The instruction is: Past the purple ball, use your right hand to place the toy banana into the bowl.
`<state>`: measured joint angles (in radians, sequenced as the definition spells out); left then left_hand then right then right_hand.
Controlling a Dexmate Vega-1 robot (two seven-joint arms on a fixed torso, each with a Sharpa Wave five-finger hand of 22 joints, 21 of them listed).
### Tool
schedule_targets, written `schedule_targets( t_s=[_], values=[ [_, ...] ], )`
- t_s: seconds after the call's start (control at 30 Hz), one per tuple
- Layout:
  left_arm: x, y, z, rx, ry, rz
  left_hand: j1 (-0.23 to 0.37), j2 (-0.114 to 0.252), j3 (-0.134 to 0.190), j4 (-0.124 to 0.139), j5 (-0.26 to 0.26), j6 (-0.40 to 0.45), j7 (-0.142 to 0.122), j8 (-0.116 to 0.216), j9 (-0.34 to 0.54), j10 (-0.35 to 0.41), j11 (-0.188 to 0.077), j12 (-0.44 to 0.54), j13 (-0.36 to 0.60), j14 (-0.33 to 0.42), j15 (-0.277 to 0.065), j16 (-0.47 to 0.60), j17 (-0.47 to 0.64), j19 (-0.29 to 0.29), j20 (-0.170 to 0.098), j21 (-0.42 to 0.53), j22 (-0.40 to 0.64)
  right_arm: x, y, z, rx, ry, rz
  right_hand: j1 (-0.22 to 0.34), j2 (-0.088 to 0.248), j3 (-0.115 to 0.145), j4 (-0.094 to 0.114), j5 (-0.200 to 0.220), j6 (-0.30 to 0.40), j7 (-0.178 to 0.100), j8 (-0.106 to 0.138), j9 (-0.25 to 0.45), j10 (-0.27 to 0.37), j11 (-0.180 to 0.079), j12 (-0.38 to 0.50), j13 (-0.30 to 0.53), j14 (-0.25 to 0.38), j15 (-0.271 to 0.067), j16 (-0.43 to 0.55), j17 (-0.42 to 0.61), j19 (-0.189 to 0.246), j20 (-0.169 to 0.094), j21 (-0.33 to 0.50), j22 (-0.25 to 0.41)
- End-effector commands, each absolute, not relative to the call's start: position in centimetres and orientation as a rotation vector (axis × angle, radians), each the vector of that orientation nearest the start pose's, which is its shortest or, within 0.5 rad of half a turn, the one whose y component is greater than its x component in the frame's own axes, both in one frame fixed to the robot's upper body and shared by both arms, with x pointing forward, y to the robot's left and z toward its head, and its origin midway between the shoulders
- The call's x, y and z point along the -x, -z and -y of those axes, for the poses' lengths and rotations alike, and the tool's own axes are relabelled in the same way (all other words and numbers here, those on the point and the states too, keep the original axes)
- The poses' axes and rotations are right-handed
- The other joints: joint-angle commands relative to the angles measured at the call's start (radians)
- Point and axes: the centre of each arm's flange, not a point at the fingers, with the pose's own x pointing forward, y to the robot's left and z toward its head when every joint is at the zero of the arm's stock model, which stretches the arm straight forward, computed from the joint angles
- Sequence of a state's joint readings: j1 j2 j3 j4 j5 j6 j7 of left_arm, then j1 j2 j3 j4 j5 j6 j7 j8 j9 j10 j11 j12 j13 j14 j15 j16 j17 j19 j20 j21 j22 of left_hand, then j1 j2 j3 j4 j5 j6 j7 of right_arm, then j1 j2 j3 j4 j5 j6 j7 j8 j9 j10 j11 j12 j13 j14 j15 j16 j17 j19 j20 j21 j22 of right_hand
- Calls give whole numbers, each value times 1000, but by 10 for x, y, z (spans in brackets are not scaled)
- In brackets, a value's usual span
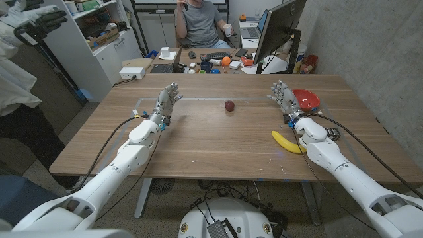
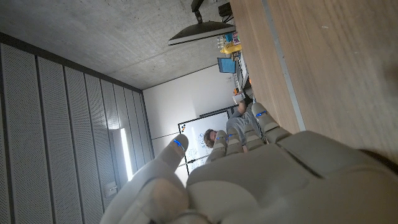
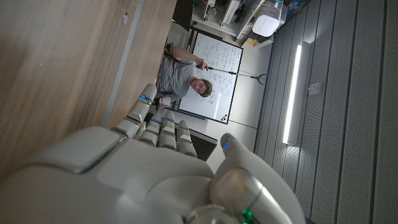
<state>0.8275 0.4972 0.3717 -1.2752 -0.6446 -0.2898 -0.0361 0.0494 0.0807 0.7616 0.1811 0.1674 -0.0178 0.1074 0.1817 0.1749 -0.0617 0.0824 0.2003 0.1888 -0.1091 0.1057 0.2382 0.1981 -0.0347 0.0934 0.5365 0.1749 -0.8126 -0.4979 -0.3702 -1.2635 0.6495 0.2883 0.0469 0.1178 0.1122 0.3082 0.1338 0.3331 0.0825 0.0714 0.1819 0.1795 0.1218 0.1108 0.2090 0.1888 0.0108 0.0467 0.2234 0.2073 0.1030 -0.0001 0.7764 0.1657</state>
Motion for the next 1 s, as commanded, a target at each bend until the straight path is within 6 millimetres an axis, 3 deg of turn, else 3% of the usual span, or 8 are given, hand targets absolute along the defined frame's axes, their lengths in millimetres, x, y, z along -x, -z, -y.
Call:
schedule_targets(
  t_s=[0.03, 0.6, 0.83, 1.0],
  values=[
    [-661, 28, -286, 43, 208, 582, 1, 112, 9, 4, 5, -1, 6, 6, 3, 4, 10, 8, 1, -10, 1, 5, 1, 0, 9, 6, 3, -664, 21, 294, -33, -212, 585, 11, -3, 6, 1, 4, 7, 1, 5, 4, 8, -1, 3, 2, -1, 6, 5, 1, 10, -1, 4, 2],
    [-661, 29, -286, 46, 214, 579, 0, 112, 9, 4, 5, 2, 7, 6, 3, 5, 13, 7, 1, -9, 1, 4, 1, 3, 9, 2, 3, -653, 17, 297, 16, -218, 599, 12, -4, 7, -2, 5, 16, -9, 8, 4, 15, 8, 3, 2, 15, 14, 8, -1, 27, 6, -2, 2],
    [-663, 29, -286, 38, 222, 576, 0, 112, 9, 4, 5, 11, 7, 8, 3, 12, 14, 8, 1, -8, 3, 4, 1, 4, 9, 0, 3, -632, 4, 300, 178, -194, 614, 31, -8, 15, -18, 8, 57, -34, 17, 4, 47, 22, 10, 2, 76, 48, 21, -6, 63, 44, -11, 2],
    [-663, 29, -286, 36, 229, 576, -1, 112, 10, 4, 5, 20, 8, 10, 3, 16, 14, 9, 1, -6, 2, 4, 1, 6, 10, -1, 4, -618, -8, 302, 251, -176, 643, 43, -7, 22, -28, 8, 69, -36, 19, 4, 59, 27, 12, 2, 94, 60, 24, -8, 70, 52, -16, 2]
  ],
)
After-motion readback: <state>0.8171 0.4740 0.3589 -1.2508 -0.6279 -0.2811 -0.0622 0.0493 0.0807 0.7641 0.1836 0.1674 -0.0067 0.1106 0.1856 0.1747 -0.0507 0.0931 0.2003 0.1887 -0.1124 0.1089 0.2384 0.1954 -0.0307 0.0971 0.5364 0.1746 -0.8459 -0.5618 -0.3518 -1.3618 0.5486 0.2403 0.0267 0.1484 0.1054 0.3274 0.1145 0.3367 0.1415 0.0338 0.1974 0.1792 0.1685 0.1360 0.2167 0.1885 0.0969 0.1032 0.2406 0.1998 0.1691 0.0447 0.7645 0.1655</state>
